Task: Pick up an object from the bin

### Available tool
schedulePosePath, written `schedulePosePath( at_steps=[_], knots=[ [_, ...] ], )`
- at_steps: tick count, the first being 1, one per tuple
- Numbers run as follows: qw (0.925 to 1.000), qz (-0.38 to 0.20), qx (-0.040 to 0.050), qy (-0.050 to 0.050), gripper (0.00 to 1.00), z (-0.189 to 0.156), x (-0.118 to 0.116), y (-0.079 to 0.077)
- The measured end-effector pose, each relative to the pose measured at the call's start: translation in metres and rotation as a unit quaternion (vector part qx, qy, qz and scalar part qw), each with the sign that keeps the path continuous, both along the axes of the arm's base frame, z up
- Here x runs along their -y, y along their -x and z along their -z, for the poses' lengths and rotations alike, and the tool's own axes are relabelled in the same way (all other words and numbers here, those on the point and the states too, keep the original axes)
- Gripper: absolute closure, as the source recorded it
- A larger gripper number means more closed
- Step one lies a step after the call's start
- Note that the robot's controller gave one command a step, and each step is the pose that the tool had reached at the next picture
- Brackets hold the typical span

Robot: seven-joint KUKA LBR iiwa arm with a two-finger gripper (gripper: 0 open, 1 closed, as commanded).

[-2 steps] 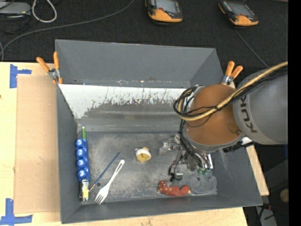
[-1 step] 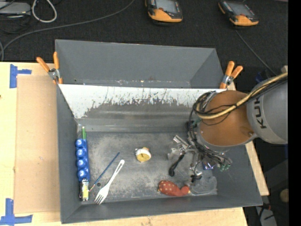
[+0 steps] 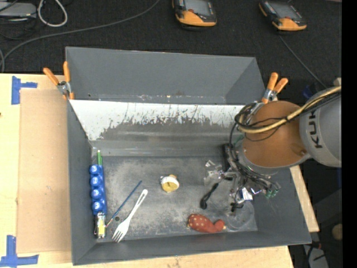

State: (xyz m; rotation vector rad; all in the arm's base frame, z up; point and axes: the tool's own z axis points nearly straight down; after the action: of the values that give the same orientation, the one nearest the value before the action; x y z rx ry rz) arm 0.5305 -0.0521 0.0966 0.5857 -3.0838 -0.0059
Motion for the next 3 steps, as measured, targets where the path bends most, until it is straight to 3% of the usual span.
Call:
schedulePosePath(
  at_steps=[1,2,3],
  knots=[
    [0.996,-0.09,0.0001,0.0,0.0,-0.004,0.006,-0.015],
    [0.9955,-0.095,0.0013,-0.001,0.0,0.029,0.004,-0.027],
    [0.9763,-0.216,0.0052,-0.001,1.0,0.025,-0.014,-0.043]
  ],
)
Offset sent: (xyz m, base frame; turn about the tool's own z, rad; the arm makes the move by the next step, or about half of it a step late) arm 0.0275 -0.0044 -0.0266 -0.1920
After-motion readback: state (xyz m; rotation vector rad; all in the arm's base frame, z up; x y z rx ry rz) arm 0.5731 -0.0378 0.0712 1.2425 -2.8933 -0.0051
